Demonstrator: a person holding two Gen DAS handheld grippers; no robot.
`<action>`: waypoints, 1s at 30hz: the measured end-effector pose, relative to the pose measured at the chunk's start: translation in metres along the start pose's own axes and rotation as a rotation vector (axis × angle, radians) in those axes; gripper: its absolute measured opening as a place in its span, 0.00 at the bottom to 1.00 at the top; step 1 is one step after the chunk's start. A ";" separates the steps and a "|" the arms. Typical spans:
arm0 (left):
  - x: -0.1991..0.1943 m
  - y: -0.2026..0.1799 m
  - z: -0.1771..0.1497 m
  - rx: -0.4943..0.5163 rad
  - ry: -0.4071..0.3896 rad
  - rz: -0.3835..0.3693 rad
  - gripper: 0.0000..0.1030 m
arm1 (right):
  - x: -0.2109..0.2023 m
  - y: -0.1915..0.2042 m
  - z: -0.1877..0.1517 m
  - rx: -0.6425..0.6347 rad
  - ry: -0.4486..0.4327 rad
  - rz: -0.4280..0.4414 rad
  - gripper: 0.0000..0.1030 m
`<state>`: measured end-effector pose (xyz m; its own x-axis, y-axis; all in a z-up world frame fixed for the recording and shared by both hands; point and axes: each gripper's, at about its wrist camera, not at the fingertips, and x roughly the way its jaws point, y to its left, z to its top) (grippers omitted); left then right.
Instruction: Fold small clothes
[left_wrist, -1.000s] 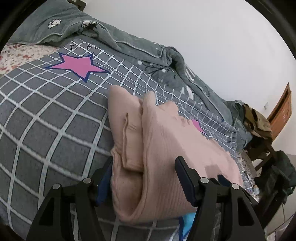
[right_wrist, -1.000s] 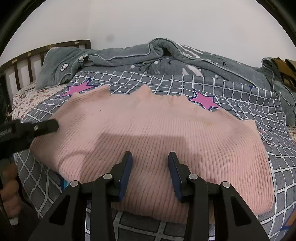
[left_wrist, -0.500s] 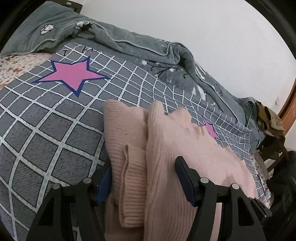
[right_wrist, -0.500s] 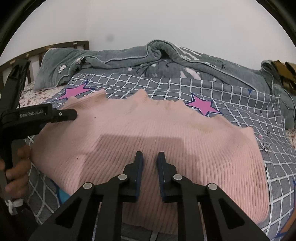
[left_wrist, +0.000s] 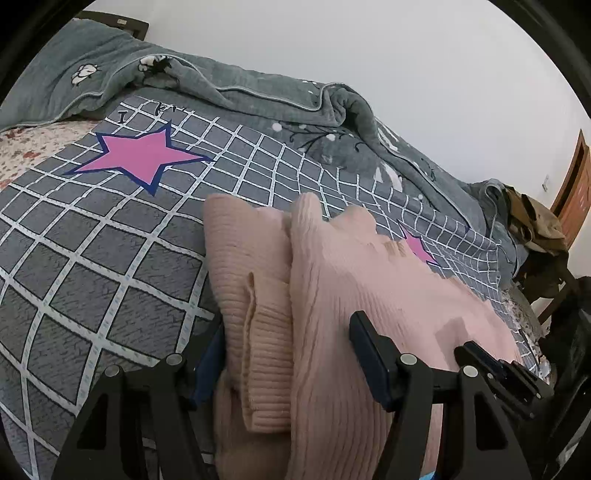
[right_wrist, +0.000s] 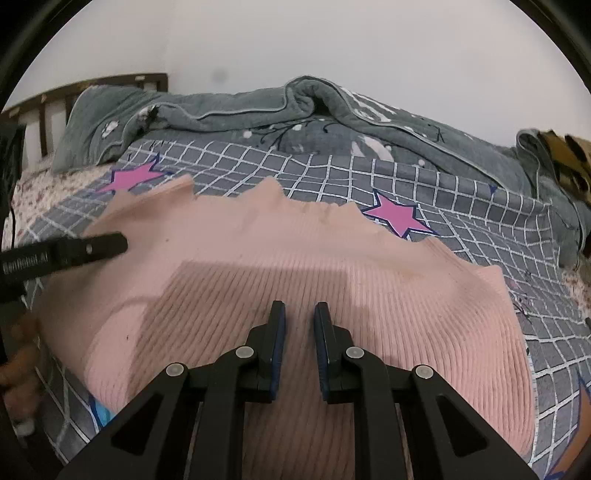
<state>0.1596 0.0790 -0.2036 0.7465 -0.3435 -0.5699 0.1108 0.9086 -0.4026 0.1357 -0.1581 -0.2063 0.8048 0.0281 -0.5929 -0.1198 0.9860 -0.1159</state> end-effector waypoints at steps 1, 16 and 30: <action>0.000 0.000 -0.001 0.003 0.001 -0.001 0.61 | 0.000 -0.001 0.000 0.004 0.005 0.009 0.15; -0.010 -0.008 -0.002 -0.022 -0.001 0.065 0.23 | -0.028 0.006 -0.023 -0.149 0.078 0.146 0.16; -0.040 -0.068 0.036 -0.045 -0.006 0.090 0.19 | -0.061 -0.079 -0.024 0.044 -0.001 0.284 0.18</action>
<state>0.1460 0.0393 -0.1282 0.7562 -0.2592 -0.6008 0.0135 0.9242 -0.3817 0.0828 -0.2419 -0.1801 0.7434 0.3043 -0.5956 -0.3155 0.9448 0.0890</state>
